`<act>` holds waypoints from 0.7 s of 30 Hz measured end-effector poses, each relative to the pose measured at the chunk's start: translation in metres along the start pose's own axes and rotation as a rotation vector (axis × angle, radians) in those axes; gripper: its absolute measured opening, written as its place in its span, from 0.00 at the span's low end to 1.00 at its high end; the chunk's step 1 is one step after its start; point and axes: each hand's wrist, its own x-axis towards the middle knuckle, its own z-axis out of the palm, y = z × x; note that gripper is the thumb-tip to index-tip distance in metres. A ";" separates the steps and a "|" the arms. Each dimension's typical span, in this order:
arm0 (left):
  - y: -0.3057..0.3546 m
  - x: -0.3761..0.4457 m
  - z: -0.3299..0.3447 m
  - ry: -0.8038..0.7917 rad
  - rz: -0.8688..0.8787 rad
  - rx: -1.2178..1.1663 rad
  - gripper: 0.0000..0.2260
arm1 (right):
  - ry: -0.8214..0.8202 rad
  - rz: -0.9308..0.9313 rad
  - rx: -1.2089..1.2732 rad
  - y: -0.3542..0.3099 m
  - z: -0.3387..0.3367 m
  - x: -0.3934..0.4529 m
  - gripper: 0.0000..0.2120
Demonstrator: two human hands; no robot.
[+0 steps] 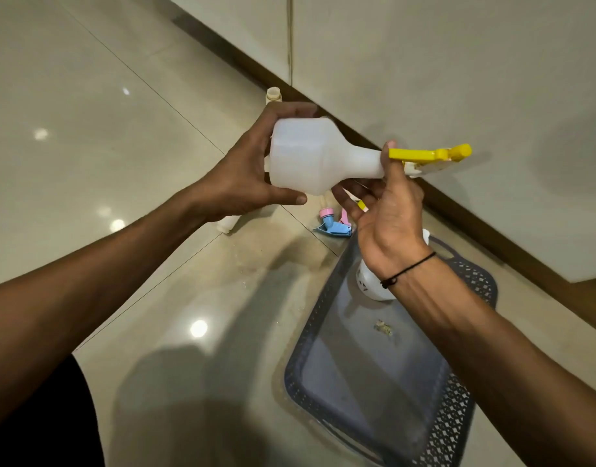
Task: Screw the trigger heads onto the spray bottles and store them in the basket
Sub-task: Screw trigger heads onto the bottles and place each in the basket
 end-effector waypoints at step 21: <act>0.002 0.010 -0.019 -0.310 -0.571 -0.662 0.40 | -0.129 -0.163 -0.060 -0.017 -0.005 0.008 0.09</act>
